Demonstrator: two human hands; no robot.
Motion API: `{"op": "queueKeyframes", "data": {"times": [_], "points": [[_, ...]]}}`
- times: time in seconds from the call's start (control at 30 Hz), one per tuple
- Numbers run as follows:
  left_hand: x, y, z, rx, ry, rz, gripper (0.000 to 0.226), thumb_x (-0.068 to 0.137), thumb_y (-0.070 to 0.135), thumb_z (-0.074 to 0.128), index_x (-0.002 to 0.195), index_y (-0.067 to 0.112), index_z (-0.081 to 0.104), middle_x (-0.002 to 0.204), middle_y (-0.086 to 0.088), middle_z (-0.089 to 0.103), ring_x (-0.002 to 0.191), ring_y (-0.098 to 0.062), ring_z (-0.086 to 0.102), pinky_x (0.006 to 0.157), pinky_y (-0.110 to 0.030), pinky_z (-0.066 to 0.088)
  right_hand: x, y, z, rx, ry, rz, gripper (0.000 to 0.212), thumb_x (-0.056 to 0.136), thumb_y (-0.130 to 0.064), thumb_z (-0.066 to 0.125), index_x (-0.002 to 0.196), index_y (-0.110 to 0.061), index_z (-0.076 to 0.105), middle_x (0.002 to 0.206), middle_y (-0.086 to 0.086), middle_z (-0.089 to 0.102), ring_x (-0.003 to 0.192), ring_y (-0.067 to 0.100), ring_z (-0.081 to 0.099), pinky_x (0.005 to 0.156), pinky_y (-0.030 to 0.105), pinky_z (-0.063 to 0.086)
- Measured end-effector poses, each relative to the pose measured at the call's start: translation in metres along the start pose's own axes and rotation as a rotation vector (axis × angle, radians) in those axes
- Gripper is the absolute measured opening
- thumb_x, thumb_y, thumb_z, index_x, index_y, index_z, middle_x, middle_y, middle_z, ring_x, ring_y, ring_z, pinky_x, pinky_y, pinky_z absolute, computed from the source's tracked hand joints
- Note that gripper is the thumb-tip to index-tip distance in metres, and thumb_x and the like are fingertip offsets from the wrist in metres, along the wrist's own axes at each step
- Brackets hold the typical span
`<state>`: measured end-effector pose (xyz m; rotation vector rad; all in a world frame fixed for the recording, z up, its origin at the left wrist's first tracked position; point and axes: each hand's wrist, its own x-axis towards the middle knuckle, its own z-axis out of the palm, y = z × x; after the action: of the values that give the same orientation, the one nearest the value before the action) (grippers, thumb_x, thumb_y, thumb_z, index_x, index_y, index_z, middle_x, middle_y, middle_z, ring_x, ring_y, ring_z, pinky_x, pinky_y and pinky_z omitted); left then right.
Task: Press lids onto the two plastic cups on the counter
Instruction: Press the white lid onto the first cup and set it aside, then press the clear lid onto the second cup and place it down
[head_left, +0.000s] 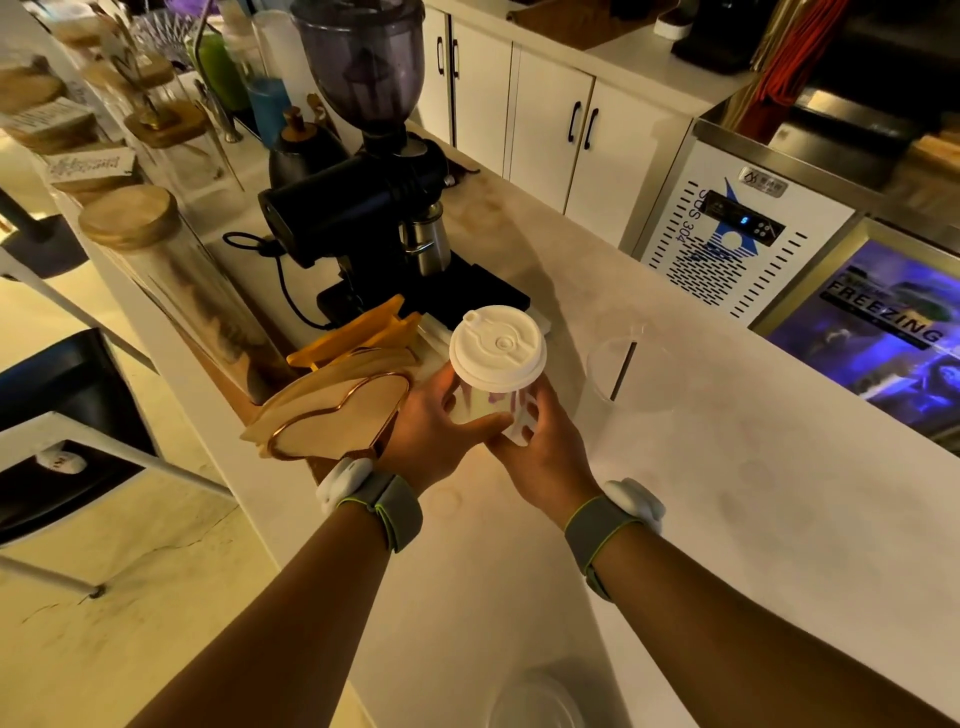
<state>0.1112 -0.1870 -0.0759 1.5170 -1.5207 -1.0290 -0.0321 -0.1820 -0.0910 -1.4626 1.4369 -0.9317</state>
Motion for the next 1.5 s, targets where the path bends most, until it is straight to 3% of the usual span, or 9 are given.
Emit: {"op": "queueKeyframes", "data": {"times": [0.17,0.33,0.57,0.77,1.0,1.17,1.27,1.43,1.5], "points": [[-0.018,-0.007,-0.001,0.038,0.005,-0.144,0.098,0.070,0.047,0.075,0.151,0.022,0.027,0.155,-0.004,0.039,0.141,-0.027,0.038,0.113,-0.048,0.035,-0.027,0.010,-0.008,-0.064,-0.089,0.125,0.089,0.081,-0.027,0.075,0.150,-0.028,0.018,0.153,0.002,0.035,0.136,0.027,0.038,0.107,0.048,0.039],[-0.058,-0.017,-0.001,0.040,-0.016,-0.217,0.089,0.072,0.047,0.073,0.147,0.015,0.037,0.150,-0.008,0.045,0.137,-0.025,0.044,0.104,-0.030,0.038,-0.085,0.023,-0.027,-0.226,-0.176,0.004,0.078,0.085,-0.038,0.068,0.148,-0.025,0.023,0.150,0.001,0.039,0.133,0.022,0.040,0.105,0.037,0.038],[-0.110,-0.025,0.013,-0.017,-0.083,-0.290,0.078,0.076,0.039,0.079,0.143,0.020,0.045,0.140,-0.001,0.056,0.125,-0.014,0.052,0.092,-0.024,0.043,-0.168,0.041,-0.039,-0.459,-0.395,-0.072,0.079,0.082,-0.067,0.051,0.148,-0.033,0.023,0.155,-0.007,0.030,0.138,0.014,0.031,0.106,0.030,0.027],[-0.149,-0.028,0.035,0.155,-0.190,-0.231,0.081,0.076,0.046,0.077,0.145,0.029,0.039,0.144,0.004,0.050,0.132,-0.015,0.046,0.106,-0.033,0.041,-0.229,0.054,-0.030,-0.768,-0.530,-0.189,0.080,0.081,-0.074,0.040,0.148,-0.035,0.018,0.160,-0.006,0.018,0.144,0.019,0.020,0.112,0.040,0.020],[-0.158,-0.022,0.048,0.199,-0.215,-0.200,0.094,0.071,0.051,0.079,0.149,0.031,0.030,0.148,0.005,0.045,0.137,-0.015,0.041,0.111,-0.039,0.038,-0.238,0.072,-0.026,-0.797,-0.505,-0.232,0.070,0.086,-0.056,0.051,0.145,-0.031,0.021,0.154,0.000,0.030,0.139,0.023,0.030,0.109,0.038,0.033],[-0.140,-0.005,0.058,0.136,-0.207,-0.174,0.109,0.063,0.059,0.080,0.151,0.036,0.019,0.156,0.008,0.033,0.142,-0.014,0.032,0.114,-0.034,0.030,-0.230,0.068,-0.046,-0.715,-0.415,-0.165,0.070,0.084,-0.067,0.042,0.143,-0.045,0.012,0.155,-0.007,0.027,0.139,0.017,0.030,0.107,0.030,0.031],[-0.125,0.004,0.068,0.149,-0.199,-0.143,0.116,0.060,0.064,0.078,0.152,0.038,0.012,0.161,0.008,0.023,0.145,-0.016,0.024,0.110,-0.029,0.023,-0.221,0.061,-0.069,-0.685,-0.308,-0.101,0.072,0.081,-0.074,0.036,0.143,-0.052,0.008,0.155,-0.011,0.024,0.139,0.015,0.028,0.109,0.040,0.033],[-0.089,0.024,0.088,0.030,-0.165,-0.145,0.131,0.046,0.072,0.075,0.153,0.035,0.008,0.163,0.007,0.018,0.147,-0.017,0.020,0.107,-0.026,0.019,-0.195,0.038,-0.117,-0.569,-0.113,-0.101,0.073,0.078,-0.070,0.052,0.142,-0.041,0.030,0.143,-0.001,0.042,0.125,0.019,0.046,0.097,0.045,0.050],[-0.073,0.032,0.097,-0.006,-0.129,-0.127,0.133,0.047,0.067,0.078,0.154,0.033,0.008,0.163,0.006,0.019,0.147,-0.019,0.021,0.108,-0.028,0.019,-0.179,0.024,-0.134,-0.492,-0.007,-0.163,0.071,0.078,-0.064,0.061,0.138,-0.032,0.041,0.132,-0.002,0.048,0.116,0.016,0.052,0.087,0.038,0.056]]}}
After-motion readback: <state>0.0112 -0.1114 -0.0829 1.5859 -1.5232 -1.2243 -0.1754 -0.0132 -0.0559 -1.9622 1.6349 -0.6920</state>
